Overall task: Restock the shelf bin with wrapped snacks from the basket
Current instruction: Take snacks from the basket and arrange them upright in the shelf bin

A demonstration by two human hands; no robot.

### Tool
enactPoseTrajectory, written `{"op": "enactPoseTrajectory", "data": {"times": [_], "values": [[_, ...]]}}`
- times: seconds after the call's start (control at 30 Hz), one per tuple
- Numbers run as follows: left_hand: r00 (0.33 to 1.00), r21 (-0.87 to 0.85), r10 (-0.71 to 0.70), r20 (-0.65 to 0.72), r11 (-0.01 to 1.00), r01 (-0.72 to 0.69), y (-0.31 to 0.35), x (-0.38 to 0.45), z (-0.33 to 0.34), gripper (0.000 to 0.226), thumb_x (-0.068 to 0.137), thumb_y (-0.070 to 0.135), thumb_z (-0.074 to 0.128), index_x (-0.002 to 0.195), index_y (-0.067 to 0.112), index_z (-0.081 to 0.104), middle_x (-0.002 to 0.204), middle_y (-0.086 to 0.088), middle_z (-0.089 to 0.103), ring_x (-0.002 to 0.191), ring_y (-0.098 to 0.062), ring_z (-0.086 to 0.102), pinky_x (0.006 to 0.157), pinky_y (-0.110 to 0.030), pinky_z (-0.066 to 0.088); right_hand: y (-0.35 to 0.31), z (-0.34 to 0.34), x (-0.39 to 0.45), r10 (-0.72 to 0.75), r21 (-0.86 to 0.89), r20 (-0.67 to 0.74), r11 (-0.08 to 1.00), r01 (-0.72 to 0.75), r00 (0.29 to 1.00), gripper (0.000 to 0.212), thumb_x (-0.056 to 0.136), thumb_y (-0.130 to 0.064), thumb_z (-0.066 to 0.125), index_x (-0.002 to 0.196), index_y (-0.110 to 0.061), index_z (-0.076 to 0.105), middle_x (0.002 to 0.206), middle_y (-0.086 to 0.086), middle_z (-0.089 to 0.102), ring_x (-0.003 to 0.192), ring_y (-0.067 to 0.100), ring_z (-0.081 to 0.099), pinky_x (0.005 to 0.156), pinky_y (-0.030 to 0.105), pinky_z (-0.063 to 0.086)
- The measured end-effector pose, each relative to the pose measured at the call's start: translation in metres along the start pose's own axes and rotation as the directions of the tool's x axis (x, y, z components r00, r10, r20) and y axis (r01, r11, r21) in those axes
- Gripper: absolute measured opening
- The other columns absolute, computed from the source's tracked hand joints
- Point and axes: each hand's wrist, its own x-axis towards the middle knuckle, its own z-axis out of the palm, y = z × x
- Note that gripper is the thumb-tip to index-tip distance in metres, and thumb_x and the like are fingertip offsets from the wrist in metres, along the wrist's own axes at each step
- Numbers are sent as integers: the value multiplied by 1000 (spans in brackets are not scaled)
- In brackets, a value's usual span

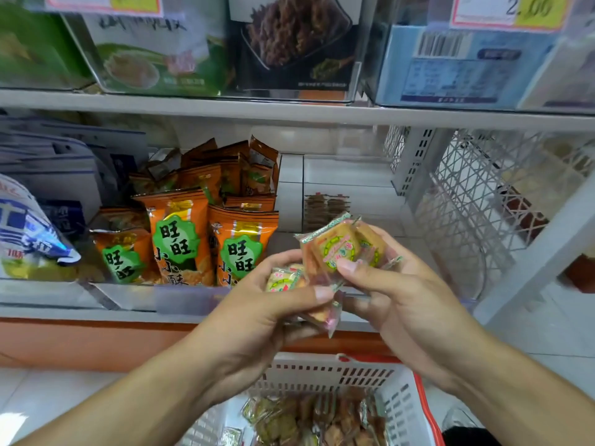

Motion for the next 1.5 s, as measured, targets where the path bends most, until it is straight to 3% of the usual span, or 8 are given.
{"op": "enactPoseTrajectory", "data": {"times": [0.1,0.23,0.4,0.6,0.8,0.87,1.0,1.5], "values": [[997,91,57,-53,995,-52,0,-4,1,66,56,11,92,114,31,70,100,-20,78,67,-23,73,61,-29,60,-3,-5,1,-19,-96,-59,995,13,998,48,79,-17,78,124,-15,63,115,14,73,102,27,72,83,40,58],[982,170,79,-169,984,-50,-8,-7,1,60,65,6,90,110,38,69,86,-13,79,54,-21,68,54,-27,56,-2,-11,3,-9,-104,-122,995,-4,992,45,75,-17,75,119,-17,66,102,6,75,87,17,71,66,25,55],[973,111,11,-233,994,16,-9,-5,-3,39,83,5,77,114,28,68,89,-16,79,64,-28,74,55,-38,62,-10,-22,2,203,-213,8,957,-196,979,38,77,-17,76,114,-21,70,100,6,71,82,20,59,54,25,42],[977,-24,-159,-144,987,158,-12,-2,1,23,96,24,61,114,14,72,105,-15,78,86,-30,78,54,-41,62,-10,-26,-1,363,-322,38,887,-333,931,38,77,-16,75,114,-24,71,103,6,72,83,17,58,53,24,39],[972,287,-216,93,941,181,-7,-9,0,48,69,48,90,104,19,74,95,-2,78,83,-19,77,67,-37,63,-13,-25,-6,473,-347,134,846,-405,871,41,79,-2,75,118,-13,66,97,7,72,79,17,67,67,28,48],[937,339,-316,148,906,252,-7,-11,1,41,74,46,86,106,22,77,95,0,78,76,-11,74,67,-36,63,-11,-23,-7,458,-324,130,858,-398,880,40,81,4,74,118,-8,65,103,11,72,89,20,68,75,28,55],[888,325,-408,213,886,330,-10,-11,1,46,81,55,78,118,26,76,118,-8,76,97,-21,76,71,-37,63,-12,-21,-9,383,-303,125,893,-332,915,38,84,12,67,117,-8,66,100,11,70,88,21,68,77,32,59],[742,282,-503,443,864,418,-7,-9,3,46,78,24,85,121,12,73,119,-18,72,107,-31,72,71,-40,65,-16,-34,-10,194,-432,230,899,-79,954,50,71,3,85,109,-26,70,101,4,70,85,12,64,71,23,55]]}}
